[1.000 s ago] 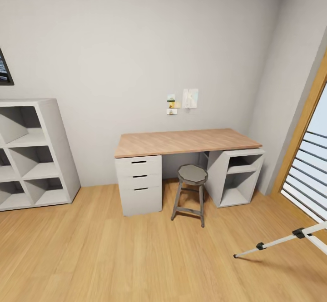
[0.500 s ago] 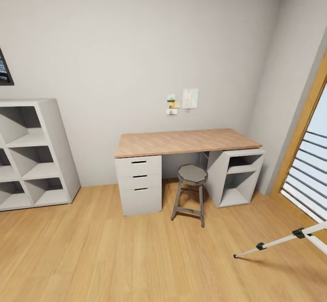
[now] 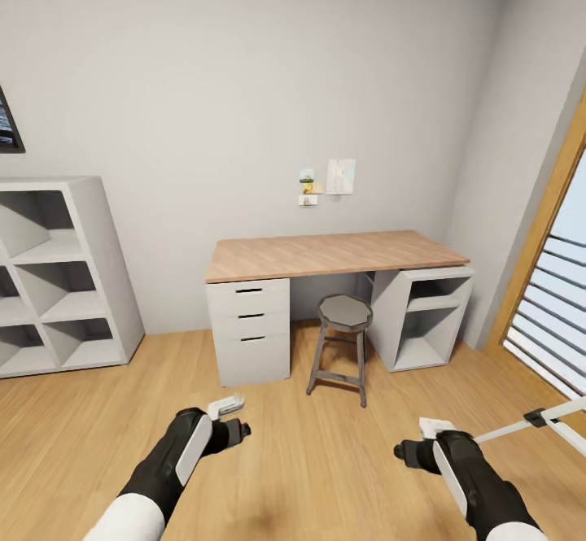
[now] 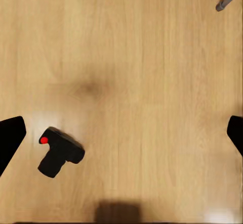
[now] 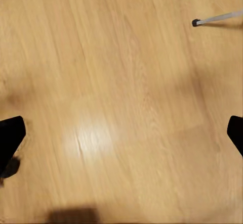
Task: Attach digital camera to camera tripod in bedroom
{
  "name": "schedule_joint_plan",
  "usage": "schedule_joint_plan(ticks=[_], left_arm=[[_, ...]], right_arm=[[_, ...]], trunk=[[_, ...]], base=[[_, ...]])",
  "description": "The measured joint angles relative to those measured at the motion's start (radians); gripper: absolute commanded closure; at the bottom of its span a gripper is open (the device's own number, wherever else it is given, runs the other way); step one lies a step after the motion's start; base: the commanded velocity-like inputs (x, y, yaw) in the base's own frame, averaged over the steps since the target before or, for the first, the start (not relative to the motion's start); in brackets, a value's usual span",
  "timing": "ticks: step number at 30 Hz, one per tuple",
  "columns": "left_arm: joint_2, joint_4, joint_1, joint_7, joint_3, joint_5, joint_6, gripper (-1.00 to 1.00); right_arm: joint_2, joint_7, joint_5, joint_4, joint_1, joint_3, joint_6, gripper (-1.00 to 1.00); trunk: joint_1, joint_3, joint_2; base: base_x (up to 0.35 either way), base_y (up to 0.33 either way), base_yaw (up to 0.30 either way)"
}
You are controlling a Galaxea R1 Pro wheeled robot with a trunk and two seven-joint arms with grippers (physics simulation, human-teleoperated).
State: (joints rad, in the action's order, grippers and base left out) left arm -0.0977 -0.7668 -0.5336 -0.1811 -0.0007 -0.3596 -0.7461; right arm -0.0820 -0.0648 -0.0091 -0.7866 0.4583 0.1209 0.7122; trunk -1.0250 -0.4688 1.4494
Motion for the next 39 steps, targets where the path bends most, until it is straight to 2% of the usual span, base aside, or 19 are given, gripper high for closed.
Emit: schedule_joint_plan(ticks=[5, 7, 10, 14, 24, 39], left_arm=[[-0.023, 0.003, -0.039, -0.006, -0.007, 0.006, 0.080, -1.00], [-0.026, -0.016, -0.045, -0.008, -0.008, 0.008, 0.088, -1.00], [-0.034, -0.101, -0.052, -0.009, -0.019, 0.007, 0.051, -1.00], [-0.036, -0.118, -0.053, -0.008, -0.031, 0.007, 0.033, -1.00], [-0.037, -0.126, -0.053, -0.006, -0.040, 0.004, 0.031, -1.00], [-0.045, -0.100, -0.053, -0.007, -0.049, 0.001, 0.033, -1.00]], right_arm=[[0.007, -0.044, -0.009, -0.011, 0.027, 0.012, 0.000, -1.00], [0.009, -0.051, -0.010, -0.027, 0.031, 0.011, 0.002, -1.00], [0.009, -0.060, -0.003, -0.069, 0.035, 0.011, 0.005, -1.00], [0.006, -0.061, -0.003, -0.076, 0.036, 0.011, 0.005, -1.00], [-0.002, -0.064, -0.015, -0.078, 0.037, 0.010, 0.007, -1.00], [-0.001, -0.064, -0.007, -0.077, 0.037, 0.008, 0.007, -1.00]], trunk=[[0.000, 0.000, 0.000], [0.000, 0.000, 0.000], [0.000, 0.000, 0.000], [0.000, 0.000, 0.000], [0.000, 0.000, 0.000], [0.000, 0.000, 0.000]], base=[[0.000, 0.000, 0.000], [0.000, 0.000, 0.000], [0.000, 0.000, 0.000], [0.000, 0.000, 0.000], [0.000, 0.000, 0.000], [0.000, 0.000, 0.000]])
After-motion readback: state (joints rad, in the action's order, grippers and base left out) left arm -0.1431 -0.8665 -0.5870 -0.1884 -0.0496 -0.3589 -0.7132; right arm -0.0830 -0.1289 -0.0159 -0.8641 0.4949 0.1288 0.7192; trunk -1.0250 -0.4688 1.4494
